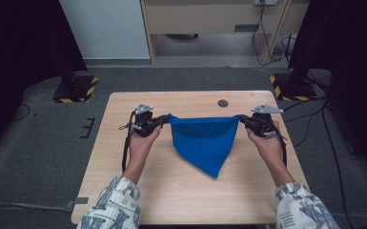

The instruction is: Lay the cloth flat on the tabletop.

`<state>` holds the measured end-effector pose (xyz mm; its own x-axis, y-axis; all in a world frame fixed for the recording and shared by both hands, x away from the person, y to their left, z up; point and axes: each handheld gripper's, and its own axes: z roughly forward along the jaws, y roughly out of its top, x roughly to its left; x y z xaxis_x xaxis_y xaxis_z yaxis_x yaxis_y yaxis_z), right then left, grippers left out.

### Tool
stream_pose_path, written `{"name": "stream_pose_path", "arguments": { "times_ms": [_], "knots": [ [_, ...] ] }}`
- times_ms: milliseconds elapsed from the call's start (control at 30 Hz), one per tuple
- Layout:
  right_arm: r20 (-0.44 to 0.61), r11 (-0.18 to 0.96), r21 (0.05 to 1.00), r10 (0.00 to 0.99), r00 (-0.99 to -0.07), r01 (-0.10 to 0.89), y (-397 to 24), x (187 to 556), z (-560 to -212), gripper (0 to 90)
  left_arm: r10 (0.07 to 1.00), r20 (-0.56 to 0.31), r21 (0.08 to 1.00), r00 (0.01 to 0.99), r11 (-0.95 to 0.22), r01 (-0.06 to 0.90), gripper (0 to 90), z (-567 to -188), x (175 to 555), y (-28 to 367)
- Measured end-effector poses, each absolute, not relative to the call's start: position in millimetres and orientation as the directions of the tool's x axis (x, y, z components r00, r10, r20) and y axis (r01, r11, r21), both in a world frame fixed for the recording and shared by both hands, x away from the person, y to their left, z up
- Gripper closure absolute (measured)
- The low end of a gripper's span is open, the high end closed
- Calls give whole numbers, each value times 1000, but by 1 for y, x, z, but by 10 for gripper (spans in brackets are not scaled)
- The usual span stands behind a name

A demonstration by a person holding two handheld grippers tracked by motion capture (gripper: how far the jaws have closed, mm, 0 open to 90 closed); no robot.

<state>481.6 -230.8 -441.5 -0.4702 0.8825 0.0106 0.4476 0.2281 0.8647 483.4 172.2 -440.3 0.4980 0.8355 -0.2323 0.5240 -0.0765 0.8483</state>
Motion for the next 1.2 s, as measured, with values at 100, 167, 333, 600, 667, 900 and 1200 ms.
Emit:
{"name": "stream_pose_path", "arguments": {
  "times_ms": [100, 167, 333, 600, 667, 900, 1200],
  "knots": [
    [48, 172, 859, 911, -410, 483, -227, 509, -455, 532, 849, -260, 812, 461, -66, 580, 426, -448, 503, 174],
    [100, 136, 842, 911, -400, 522, -225, 521, -464, 351, 844, -287, 824, 454, -25, 567, 360, -449, 506, 179],
    [83, 172, 830, 903, -422, 530, -223, 509, -466, 319, 843, -274, 836, 464, -29, 547, 291, -446, 496, 193],
    [96, 212, 832, 855, -510, 513, -228, 455, -475, 398, 818, -225, 846, 529, -105, 522, 291, -461, 447, 204],
    [97, 222, 837, 839, -535, 499, -228, 440, -478, 462, 814, -223, 847, 537, -110, 520, 292, -464, 439, 204],
    [111, 259, 838, 779, -617, 479, -223, 396, -490, 652, 796, -219, 849, 564, -129, 512, 300, -477, 413, 203],
    [111, 290, 846, 724, -681, 446, -203, 370, -494, 720, 802, -161, 821, 575, -214, 529, 284, -501, 400, 203]
  ]
}}
